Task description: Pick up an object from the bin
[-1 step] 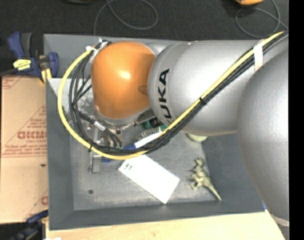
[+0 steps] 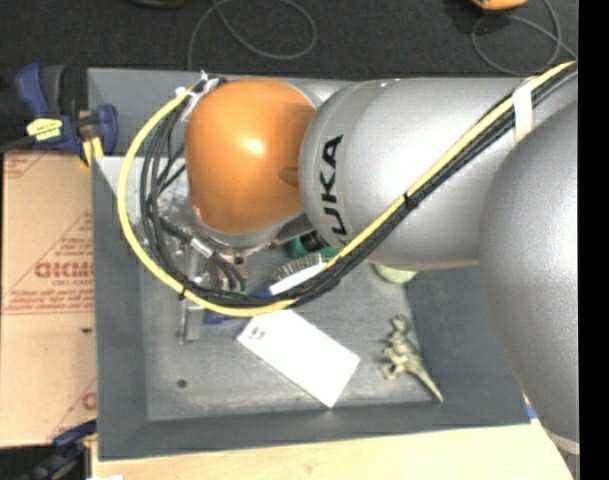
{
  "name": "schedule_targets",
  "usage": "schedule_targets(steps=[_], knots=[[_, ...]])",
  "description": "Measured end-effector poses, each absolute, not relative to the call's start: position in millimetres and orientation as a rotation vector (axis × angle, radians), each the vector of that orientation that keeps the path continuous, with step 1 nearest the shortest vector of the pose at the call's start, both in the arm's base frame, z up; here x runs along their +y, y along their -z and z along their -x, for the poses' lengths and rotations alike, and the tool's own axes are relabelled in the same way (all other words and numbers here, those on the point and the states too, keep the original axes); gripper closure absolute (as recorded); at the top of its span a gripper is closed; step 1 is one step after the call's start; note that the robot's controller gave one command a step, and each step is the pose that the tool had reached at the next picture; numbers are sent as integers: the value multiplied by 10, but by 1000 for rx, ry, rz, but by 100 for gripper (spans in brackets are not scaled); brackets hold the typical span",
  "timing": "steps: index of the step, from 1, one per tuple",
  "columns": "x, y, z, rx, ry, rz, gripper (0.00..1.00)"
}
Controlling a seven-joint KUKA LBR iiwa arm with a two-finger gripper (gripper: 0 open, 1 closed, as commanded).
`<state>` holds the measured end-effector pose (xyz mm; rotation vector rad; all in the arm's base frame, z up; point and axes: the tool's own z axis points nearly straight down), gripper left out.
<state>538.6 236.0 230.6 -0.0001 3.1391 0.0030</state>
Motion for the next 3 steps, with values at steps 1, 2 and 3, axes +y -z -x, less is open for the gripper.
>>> schedule_targets(steps=[1, 2, 3], knots=[[1779, -1572, -5605, 3134, -5, 9, 0], [1010, -689, -5767, 3139, 2, 92, 0], [680, -713, -6017, 3136, -1, 97, 0]])
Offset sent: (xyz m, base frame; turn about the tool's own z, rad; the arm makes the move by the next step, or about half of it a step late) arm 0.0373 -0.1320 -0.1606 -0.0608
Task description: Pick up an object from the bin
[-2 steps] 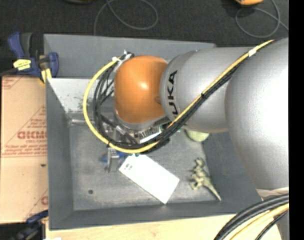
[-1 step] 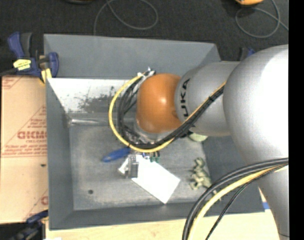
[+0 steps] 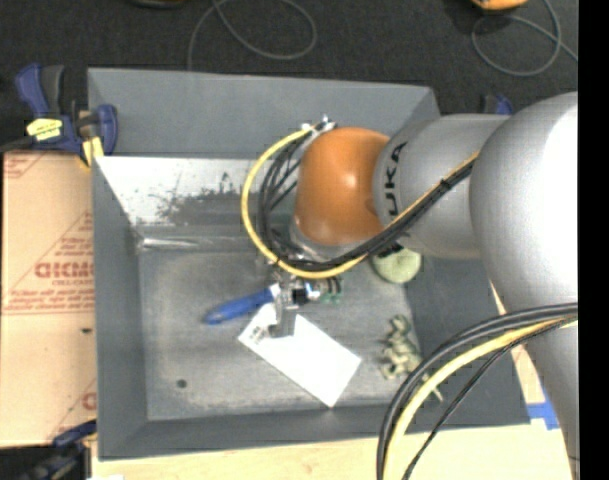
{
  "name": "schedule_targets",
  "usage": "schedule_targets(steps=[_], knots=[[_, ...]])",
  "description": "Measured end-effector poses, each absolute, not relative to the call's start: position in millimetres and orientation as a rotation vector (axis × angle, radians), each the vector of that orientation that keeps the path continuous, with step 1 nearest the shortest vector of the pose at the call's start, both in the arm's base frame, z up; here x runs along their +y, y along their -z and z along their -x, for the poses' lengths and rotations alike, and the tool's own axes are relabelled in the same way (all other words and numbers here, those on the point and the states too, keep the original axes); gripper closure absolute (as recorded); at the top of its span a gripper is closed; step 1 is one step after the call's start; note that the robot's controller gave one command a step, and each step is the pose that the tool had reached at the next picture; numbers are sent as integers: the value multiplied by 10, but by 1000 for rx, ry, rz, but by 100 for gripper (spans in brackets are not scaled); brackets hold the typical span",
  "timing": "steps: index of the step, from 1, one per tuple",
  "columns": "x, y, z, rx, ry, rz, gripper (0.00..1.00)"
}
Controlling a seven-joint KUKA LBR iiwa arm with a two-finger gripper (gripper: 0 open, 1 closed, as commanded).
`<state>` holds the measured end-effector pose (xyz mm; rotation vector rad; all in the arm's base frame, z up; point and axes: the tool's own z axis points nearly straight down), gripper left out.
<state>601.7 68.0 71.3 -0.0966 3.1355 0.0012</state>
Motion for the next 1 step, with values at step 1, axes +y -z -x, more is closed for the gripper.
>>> schedule_targets(steps=[1], knots=[[471, -1004, -6393, 3138, 1, 49, 0]])
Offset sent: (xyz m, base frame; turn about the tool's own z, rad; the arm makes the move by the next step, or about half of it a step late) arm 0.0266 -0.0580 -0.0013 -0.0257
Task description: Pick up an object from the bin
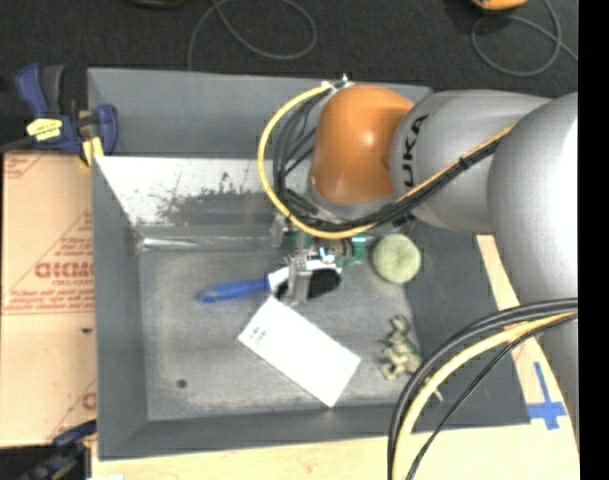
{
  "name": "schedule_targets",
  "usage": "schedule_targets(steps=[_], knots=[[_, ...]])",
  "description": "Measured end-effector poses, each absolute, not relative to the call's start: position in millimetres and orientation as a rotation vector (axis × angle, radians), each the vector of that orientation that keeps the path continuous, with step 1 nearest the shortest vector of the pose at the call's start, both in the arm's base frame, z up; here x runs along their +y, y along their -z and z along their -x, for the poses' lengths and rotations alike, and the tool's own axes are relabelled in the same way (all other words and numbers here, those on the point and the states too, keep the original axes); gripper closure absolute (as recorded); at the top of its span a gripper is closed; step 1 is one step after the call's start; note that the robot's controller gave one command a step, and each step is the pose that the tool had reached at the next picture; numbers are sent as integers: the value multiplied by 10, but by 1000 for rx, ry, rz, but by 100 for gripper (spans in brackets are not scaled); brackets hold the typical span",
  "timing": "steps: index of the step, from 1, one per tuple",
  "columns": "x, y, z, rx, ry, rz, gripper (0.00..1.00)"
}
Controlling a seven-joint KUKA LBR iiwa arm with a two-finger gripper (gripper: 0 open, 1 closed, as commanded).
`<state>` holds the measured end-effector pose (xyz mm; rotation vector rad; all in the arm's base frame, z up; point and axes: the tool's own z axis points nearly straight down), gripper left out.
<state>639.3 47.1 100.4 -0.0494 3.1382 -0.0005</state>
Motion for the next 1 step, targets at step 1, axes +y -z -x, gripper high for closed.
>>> schedule_targets(steps=[1], knots=[[94, -725, -6302, 3134, -2, 130, 100]])
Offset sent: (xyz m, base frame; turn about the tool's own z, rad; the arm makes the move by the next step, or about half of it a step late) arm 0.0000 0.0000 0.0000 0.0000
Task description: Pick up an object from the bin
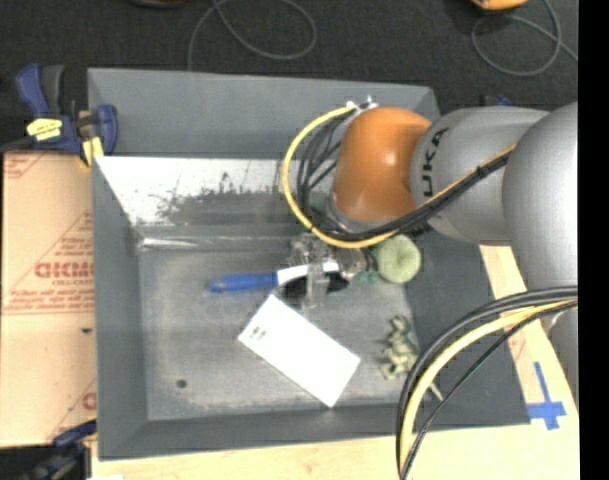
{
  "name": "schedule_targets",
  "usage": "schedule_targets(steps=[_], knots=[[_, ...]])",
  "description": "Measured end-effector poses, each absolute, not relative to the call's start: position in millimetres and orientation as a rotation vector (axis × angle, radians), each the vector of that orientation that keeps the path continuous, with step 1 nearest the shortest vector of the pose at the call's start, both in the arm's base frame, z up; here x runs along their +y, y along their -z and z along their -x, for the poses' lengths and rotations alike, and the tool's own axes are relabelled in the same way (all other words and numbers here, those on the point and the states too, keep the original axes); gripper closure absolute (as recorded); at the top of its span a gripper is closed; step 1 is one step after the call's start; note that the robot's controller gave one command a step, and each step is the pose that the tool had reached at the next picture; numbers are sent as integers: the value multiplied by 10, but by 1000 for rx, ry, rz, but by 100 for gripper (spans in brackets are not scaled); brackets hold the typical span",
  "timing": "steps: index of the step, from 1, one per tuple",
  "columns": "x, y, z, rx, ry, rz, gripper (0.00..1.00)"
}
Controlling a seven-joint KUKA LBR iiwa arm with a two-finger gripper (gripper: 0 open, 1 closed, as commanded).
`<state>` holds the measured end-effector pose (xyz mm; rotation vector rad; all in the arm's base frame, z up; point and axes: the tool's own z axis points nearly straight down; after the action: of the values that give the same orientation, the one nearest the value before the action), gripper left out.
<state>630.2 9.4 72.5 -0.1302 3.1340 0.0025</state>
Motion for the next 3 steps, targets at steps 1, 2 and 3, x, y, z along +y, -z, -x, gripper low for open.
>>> schedule_targets(steps=[1, 2, 3], knots=[[94, -725, -6302, 3134, -3, 129, 100], [95, -765, -6290, 3137, -3, 128, 100], [94, -962, -6275, 3144, -3, 127, 100]])
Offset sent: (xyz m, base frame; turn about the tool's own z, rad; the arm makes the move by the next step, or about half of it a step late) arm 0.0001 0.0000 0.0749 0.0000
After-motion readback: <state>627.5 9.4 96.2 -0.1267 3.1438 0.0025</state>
